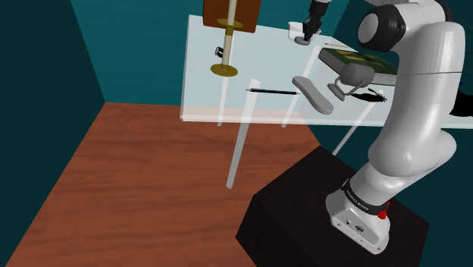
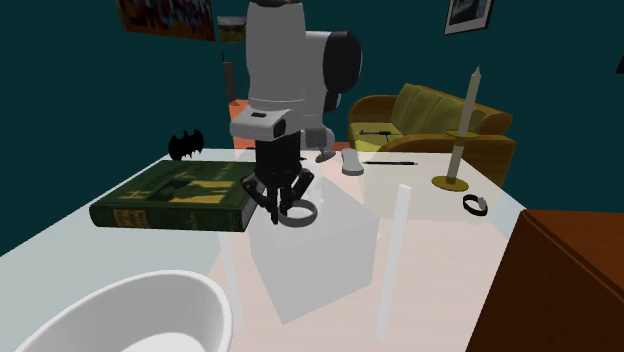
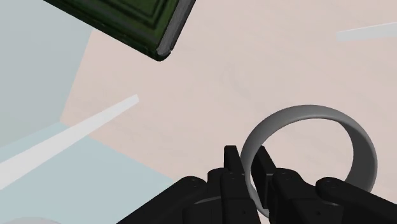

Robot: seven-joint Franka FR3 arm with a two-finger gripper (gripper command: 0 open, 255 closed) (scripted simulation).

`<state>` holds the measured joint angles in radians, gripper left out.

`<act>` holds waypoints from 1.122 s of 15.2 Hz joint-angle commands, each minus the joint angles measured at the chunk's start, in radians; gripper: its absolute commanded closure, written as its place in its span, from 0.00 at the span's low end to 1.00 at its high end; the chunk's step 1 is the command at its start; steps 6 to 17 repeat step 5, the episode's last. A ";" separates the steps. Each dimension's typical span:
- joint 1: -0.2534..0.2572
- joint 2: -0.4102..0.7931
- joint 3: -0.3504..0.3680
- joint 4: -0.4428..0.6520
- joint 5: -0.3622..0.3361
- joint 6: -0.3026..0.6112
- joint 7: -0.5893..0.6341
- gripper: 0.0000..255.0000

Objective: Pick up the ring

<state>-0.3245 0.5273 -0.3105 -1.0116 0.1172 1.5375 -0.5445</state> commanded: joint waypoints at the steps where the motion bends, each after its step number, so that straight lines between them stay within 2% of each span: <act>1: -0.007 0.014 0.001 0.052 0.004 -0.039 0.000 1.00; 4: -0.019 0.039 0.002 0.123 0.010 -0.085 0.000 1.00; 17: -0.019 0.038 0.002 0.123 0.010 -0.084 0.000 1.00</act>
